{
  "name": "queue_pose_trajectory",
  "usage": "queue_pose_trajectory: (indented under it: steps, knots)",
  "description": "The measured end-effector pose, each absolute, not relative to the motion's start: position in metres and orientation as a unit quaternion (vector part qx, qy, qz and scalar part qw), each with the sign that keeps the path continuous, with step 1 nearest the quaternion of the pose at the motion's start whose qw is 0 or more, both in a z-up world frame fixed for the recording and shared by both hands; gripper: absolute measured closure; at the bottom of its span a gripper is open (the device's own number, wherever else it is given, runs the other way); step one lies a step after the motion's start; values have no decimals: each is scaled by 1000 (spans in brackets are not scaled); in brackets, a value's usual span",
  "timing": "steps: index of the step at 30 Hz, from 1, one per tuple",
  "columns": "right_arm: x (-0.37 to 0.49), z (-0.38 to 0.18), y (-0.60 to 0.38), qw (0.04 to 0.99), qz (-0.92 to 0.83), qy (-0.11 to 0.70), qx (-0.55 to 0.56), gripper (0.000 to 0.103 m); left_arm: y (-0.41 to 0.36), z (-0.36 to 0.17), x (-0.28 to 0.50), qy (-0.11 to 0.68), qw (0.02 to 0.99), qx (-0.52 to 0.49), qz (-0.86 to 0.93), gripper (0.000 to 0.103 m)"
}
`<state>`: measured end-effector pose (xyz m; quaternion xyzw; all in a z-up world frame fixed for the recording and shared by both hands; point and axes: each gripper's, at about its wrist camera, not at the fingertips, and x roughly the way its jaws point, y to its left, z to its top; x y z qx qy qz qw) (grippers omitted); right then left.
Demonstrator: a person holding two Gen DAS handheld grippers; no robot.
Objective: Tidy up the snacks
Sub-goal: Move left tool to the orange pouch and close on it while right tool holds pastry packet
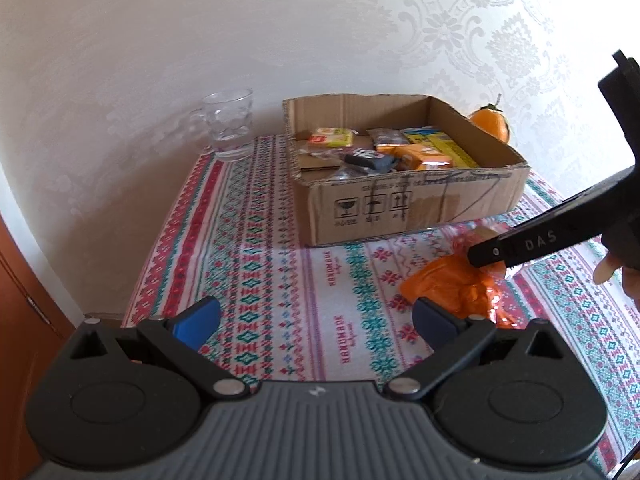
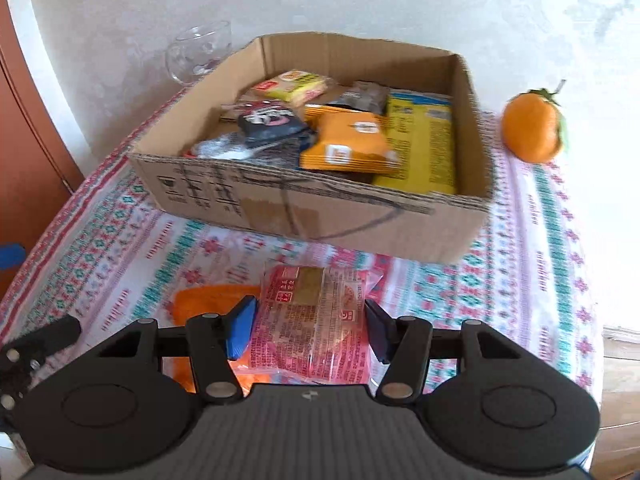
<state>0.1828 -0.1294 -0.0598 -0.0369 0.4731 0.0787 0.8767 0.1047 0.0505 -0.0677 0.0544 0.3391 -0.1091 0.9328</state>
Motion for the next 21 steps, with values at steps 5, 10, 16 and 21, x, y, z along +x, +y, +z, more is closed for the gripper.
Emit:
queue_pose_trajectory:
  steps: [5, 10, 16, 21]
  knots:
    - [170, -61, -146, 884, 81, 458, -51, 42, 34, -65, 107, 341, 929, 65, -129, 1]
    - [158, -61, -154, 890, 93, 442, -67, 41, 17, -65, 111, 349, 923, 68, -144, 1]
    - [147, -59, -161, 897, 108, 424, -57, 4, -9, -72, 119, 365, 911, 83, -173, 1]
    - [137, -68, -170, 896, 97, 423, -93, 0, -22, -84, 126, 383, 900, 89, -187, 1]
